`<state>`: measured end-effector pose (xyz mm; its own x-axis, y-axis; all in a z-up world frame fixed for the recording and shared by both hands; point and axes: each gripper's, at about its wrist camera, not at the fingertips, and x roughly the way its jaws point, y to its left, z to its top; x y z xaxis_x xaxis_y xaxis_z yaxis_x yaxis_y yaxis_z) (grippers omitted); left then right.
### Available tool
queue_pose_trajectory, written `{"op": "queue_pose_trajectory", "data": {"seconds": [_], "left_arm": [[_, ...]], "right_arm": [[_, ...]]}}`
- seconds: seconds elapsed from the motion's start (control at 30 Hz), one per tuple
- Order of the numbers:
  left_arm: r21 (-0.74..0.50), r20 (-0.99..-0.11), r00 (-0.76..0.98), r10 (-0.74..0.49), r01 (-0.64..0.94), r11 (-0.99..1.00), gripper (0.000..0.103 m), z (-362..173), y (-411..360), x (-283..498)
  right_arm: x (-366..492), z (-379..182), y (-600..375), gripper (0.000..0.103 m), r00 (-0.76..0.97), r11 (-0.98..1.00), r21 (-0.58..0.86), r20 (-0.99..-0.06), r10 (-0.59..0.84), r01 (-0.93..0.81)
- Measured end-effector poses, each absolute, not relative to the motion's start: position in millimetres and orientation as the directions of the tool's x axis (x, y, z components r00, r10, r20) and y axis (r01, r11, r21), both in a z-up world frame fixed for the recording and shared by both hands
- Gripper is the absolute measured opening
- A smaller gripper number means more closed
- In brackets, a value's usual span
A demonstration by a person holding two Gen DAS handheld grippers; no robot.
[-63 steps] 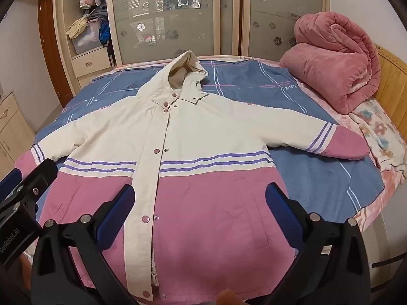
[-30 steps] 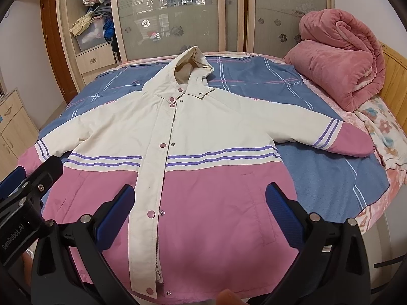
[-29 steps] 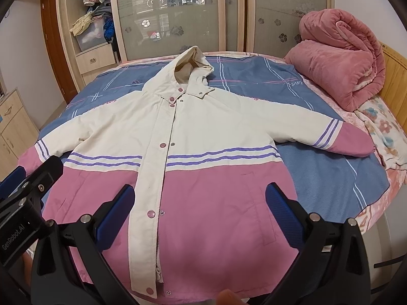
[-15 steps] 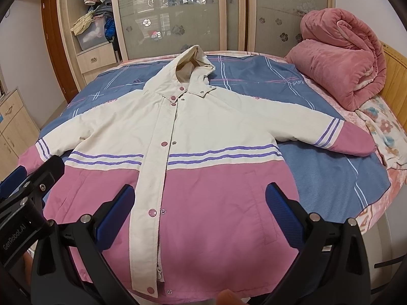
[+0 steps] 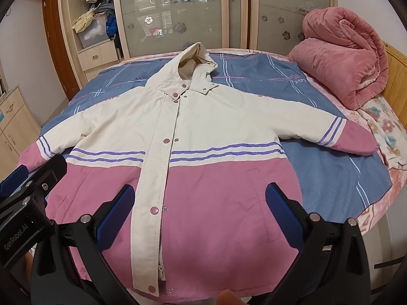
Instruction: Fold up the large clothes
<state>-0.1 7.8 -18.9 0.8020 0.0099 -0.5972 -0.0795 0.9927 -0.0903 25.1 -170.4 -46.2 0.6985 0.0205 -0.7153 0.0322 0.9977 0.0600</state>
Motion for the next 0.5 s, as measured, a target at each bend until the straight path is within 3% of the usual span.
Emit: {"op": "queue_pose_trajectory", "data": {"seconds": [0.5], "left_arm": [[-0.089, -0.604, 0.797, 0.011, -0.081, 0.993, 0.101, -22.6, 9.7, 2.4]], "right_arm": [[25.9, -47.4, -169.9, 0.102, 0.695, 0.998, 0.057, -0.718, 0.018, 0.033]]}}
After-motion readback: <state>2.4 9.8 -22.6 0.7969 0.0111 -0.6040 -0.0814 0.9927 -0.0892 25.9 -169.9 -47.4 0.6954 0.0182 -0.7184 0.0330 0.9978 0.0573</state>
